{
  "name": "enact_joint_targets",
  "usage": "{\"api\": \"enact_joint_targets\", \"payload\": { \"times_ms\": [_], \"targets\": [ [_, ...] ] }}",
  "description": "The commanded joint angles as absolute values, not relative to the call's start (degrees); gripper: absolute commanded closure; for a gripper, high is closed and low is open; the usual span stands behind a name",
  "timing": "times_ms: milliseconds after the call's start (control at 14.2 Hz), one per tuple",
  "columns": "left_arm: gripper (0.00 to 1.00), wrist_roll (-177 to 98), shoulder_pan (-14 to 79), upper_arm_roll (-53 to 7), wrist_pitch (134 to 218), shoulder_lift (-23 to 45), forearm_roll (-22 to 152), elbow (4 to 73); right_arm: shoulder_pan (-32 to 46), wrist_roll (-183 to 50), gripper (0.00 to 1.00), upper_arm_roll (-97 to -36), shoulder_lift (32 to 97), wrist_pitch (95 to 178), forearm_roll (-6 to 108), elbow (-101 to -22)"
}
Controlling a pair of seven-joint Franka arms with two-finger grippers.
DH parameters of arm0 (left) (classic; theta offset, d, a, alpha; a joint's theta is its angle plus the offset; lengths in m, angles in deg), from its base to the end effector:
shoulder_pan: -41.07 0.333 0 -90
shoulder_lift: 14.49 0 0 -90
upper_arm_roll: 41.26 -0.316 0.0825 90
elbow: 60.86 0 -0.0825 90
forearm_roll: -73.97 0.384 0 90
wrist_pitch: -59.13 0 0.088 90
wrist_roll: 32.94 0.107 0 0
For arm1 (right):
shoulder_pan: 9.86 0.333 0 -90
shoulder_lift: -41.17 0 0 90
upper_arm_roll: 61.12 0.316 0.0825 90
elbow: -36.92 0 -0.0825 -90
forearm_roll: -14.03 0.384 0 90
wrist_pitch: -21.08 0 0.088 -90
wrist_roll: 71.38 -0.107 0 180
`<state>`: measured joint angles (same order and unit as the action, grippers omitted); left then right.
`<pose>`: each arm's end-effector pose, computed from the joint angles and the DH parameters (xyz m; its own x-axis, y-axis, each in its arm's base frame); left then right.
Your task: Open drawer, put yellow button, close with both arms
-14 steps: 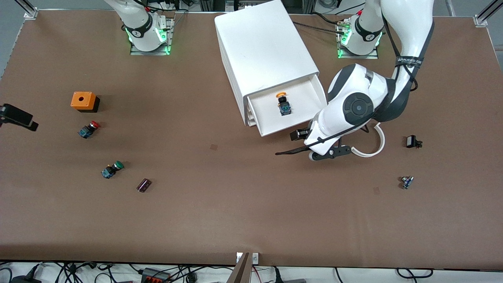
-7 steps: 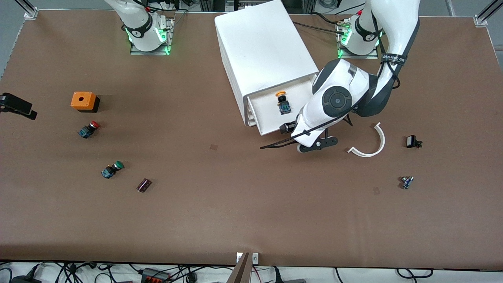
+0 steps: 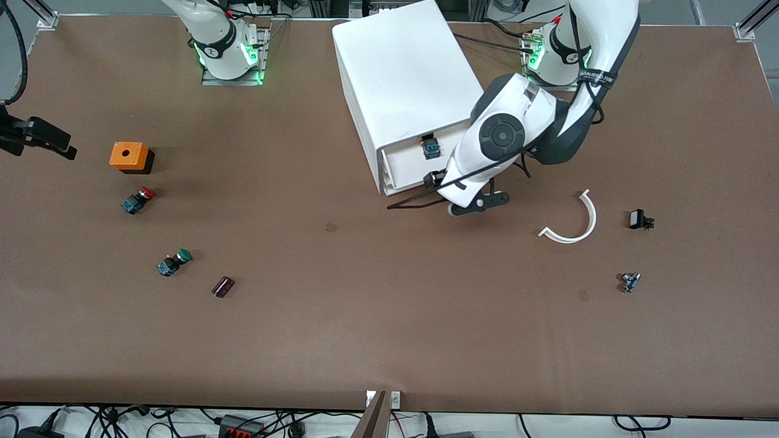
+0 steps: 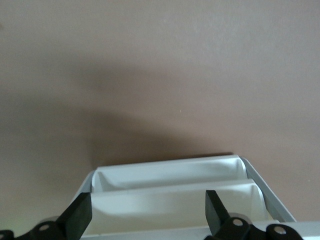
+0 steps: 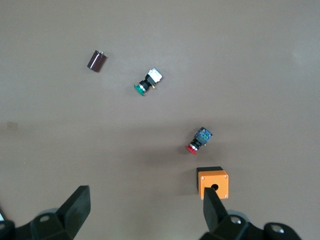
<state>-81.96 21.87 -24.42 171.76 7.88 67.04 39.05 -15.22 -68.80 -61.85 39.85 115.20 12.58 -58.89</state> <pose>0.5170 -0.3673 0.3491 0.9237 0.2774 -0.2643 0.2925 -0.9561 0.0187 0.5484 -0.0611 0.5955 0.9982 -0.0594 -0.0076 -0.0592 -0.9979 0.0246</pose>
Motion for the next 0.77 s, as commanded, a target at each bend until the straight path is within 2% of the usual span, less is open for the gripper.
{"api": "enact_joint_targets", "payload": {
  "times_ms": [0,702],
  "targets": [
    [0.0,-84.18,22.26,-22.28,171.98,5.03,67.11,42.14,-15.84,-68.57,0.0,-61.12,37.92,117.14,11.74,-61.43],
    [0.0,-84.62,22.53,-19.82,169.17,3.27,66.41,45.05,-15.75,-68.04,0.0,-61.12,37.92,116.8,11.83,-61.07]
  ]
}}
